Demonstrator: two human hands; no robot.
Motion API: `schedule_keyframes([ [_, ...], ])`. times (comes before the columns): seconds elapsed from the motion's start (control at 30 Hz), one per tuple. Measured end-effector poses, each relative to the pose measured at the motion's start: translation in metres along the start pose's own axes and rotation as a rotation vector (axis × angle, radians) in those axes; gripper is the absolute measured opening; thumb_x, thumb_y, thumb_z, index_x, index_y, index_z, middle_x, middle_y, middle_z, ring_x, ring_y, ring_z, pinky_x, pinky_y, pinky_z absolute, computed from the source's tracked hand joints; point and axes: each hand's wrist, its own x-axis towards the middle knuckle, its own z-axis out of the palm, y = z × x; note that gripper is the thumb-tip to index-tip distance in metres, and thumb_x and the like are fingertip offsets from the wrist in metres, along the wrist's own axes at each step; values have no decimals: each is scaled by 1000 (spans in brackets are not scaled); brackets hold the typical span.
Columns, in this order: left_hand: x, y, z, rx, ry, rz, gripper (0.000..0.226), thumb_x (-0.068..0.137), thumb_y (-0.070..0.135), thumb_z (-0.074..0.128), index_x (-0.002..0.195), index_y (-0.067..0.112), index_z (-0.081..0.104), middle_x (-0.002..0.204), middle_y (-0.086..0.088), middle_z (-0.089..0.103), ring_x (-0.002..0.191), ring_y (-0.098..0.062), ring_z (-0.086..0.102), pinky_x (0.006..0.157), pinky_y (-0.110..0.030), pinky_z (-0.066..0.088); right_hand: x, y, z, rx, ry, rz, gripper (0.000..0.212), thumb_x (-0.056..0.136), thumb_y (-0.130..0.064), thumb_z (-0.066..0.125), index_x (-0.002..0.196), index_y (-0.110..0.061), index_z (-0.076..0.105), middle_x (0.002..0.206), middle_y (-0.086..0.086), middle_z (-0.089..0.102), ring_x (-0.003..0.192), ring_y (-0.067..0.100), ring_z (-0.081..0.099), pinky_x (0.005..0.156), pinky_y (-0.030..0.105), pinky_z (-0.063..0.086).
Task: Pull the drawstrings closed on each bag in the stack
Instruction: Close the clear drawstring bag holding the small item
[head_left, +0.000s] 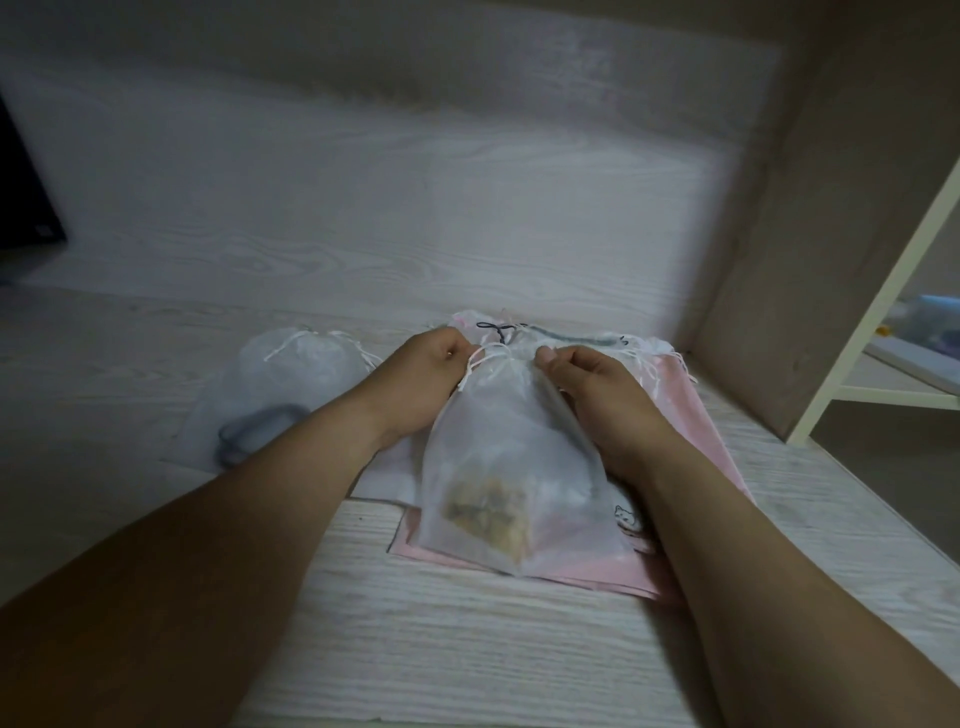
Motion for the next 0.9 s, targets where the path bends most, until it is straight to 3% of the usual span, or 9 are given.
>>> schedule_keyframes([
  [0.1, -4, 5, 1, -244, -50, -94, 36, 96, 43, 62, 98, 8, 69, 90, -10, 68, 83, -22, 61, 83, -39, 47, -2, 1, 0, -133, -26, -9, 33, 94, -43, 71, 75, -17, 62, 65, 3, 50, 60, 16, 45, 62, 30, 39],
  [0.2, -10, 12, 1, -424, -189, -242, 55, 95, 57, 61, 113, 7, 75, 115, -19, 74, 108, -36, 71, 101, -46, 52, 0, 3, 1, -202, 46, -70, 40, 97, -34, 70, 71, -4, 62, 61, 2, 48, 58, 16, 43, 63, 30, 38],
  [0.33, -13, 15, 2, -369, -245, -201, 27, 99, 32, 66, 95, 8, 78, 95, -13, 78, 85, -25, 73, 84, -36, 58, 5, 4, 0, -121, 92, -101, 37, 98, -31, 69, 69, -11, 61, 59, 0, 52, 58, 15, 44, 63, 30, 39],
  [0.43, -11, 10, 4, -377, -199, -160, 28, 99, 33, 67, 78, 14, 71, 80, -10, 66, 71, -20, 60, 70, -31, 47, 7, 4, 4, 90, 71, -34, 28, 98, -31, 68, 77, -13, 63, 71, 12, 54, 69, 23, 45, 69, 39, 40],
  [0.5, -9, 9, 6, -364, -157, -130, 42, 95, 44, 70, 86, 3, 67, 87, -13, 61, 79, -24, 55, 76, -38, 44, 9, 4, 2, 192, 39, 11, 29, 94, -38, 69, 81, -12, 67, 80, 18, 63, 76, 30, 52, 74, 48, 45],
  [0.63, -12, 11, 8, -357, -61, -128, 46, 95, 42, 69, 99, -3, 70, 98, -25, 72, 85, -31, 64, 81, -46, 52, 3, 3, -4, 85, -123, 85, 61, 85, -59, 70, 105, -2, 77, 108, 21, 78, 101, 41, 75, 96, 53, 57],
  [0.7, -12, 16, 8, -385, -10, -166, 39, 98, 36, 67, 102, -3, 74, 106, -29, 73, 89, -33, 68, 86, -48, 56, 2, -1, -8, -15, -113, 106, 52, 86, -53, 73, 89, -1, 73, 91, 20, 77, 79, 43, 73, 77, 47, 61],
  [0.77, -12, 27, 3, -428, 19, -223, 40, 98, 37, 67, 107, -1, 76, 108, -27, 74, 97, -38, 73, 92, -51, 57, 2, -10, -10, -116, -69, 100, 35, 93, -42, 72, 79, -10, 66, 69, 14, 61, 58, 29, 52, 55, 29, 46],
  [0.9, -18, 48, -15, -413, -97, -334, 48, 93, 51, 68, 112, 8, 75, 106, -10, 79, 100, -26, 76, 89, -39, 61, 5, -25, -13, -163, 33, 114, 44, 98, -39, 68, 99, 5, 71, 82, 17, 65, 66, 26, 54, 50, 22, 43],
])
